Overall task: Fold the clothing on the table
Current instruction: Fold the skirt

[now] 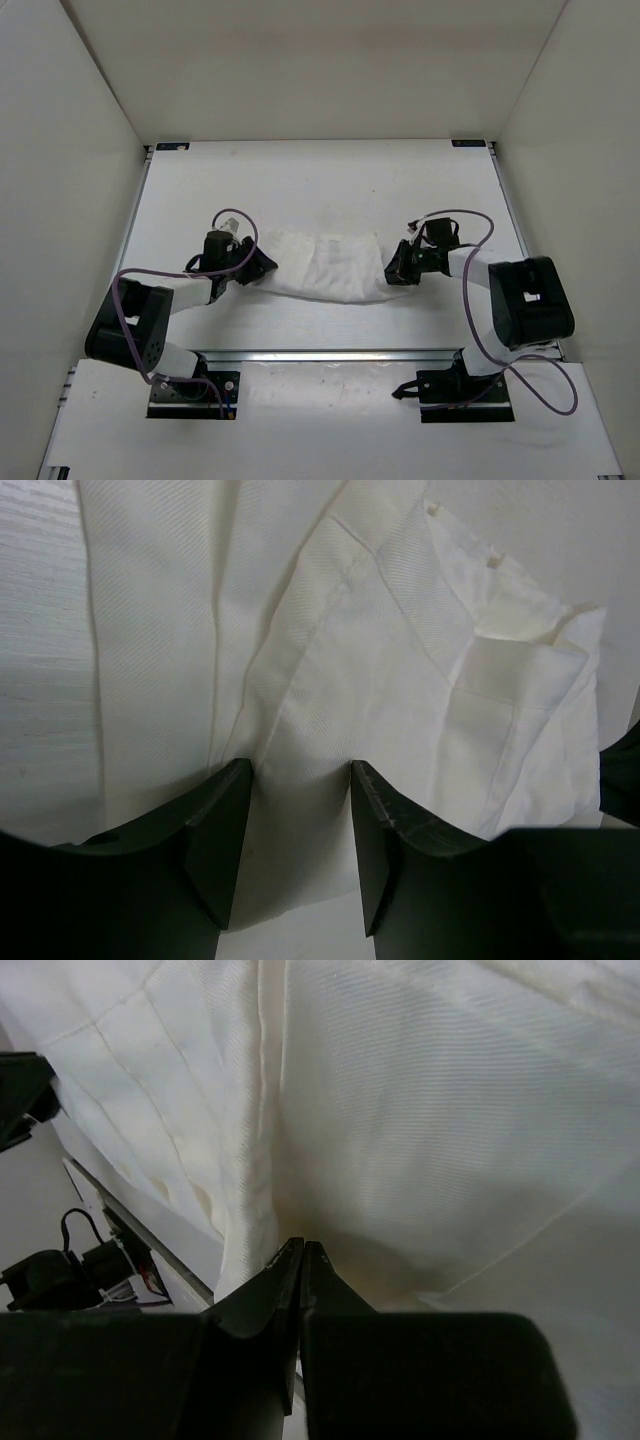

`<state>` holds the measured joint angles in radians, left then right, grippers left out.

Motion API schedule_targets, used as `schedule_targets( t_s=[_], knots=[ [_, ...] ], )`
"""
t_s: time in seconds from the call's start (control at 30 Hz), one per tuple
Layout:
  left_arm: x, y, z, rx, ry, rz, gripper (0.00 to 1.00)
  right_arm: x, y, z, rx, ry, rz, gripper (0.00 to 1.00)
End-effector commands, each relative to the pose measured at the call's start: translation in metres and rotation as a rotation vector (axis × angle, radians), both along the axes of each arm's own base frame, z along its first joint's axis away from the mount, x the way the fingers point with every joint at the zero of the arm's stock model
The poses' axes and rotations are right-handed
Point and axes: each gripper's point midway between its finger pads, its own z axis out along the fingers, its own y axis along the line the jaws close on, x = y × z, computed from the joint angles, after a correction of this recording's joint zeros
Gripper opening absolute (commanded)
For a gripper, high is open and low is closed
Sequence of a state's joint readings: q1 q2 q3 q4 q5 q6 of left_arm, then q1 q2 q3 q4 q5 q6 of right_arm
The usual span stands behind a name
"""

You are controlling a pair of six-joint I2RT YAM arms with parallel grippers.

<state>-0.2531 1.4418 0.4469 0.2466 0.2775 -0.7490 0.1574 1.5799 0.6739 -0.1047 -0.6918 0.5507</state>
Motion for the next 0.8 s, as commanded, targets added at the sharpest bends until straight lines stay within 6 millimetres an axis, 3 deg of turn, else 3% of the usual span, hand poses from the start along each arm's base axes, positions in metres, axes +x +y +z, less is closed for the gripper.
schedule_targets(
  t_s=[0.0,0.1,0.23,0.33,0.43,0.57,0.6,0.63,0.77],
  knots=[
    [-0.005,0.007,-0.013,0.049,0.032,0.027,0.55,-0.03,-0.005,0.007,-0.066,0.036,0.029,0.0],
    [-0.004,0.007,-0.014,0.053,0.032,0.04,0.52,-0.043,-0.023,0.011,-0.121,0.056,-0.038,0.01],
    [-0.005,0.005,-0.018,0.054,0.043,0.041,0.52,-0.065,-0.05,0.003,-0.208,0.141,-0.1,0.0],
    [-0.004,0.004,-0.019,0.057,0.037,0.038,0.51,-0.07,-0.077,-0.003,-0.43,0.162,-0.129,0.0],
    [-0.007,0.001,-0.021,0.044,0.051,0.032,0.52,-0.073,-0.063,0.01,-0.36,0.123,-0.094,0.02],
    [-0.009,0.004,-0.02,0.042,0.045,0.039,0.52,-0.061,-0.032,0.033,-0.062,-0.045,-0.092,0.31],
    [-0.008,0.006,-0.019,0.04,0.041,0.045,0.52,-0.061,-0.026,0.039,-0.034,-0.084,-0.078,0.37],
    [-0.008,0.007,-0.019,0.041,0.044,0.048,0.52,-0.061,-0.022,0.044,-0.034,-0.123,-0.061,0.5],
    [-0.01,0.006,-0.021,0.04,0.045,0.038,0.52,-0.058,-0.012,0.047,-0.06,-0.242,0.011,0.76]
  ],
)
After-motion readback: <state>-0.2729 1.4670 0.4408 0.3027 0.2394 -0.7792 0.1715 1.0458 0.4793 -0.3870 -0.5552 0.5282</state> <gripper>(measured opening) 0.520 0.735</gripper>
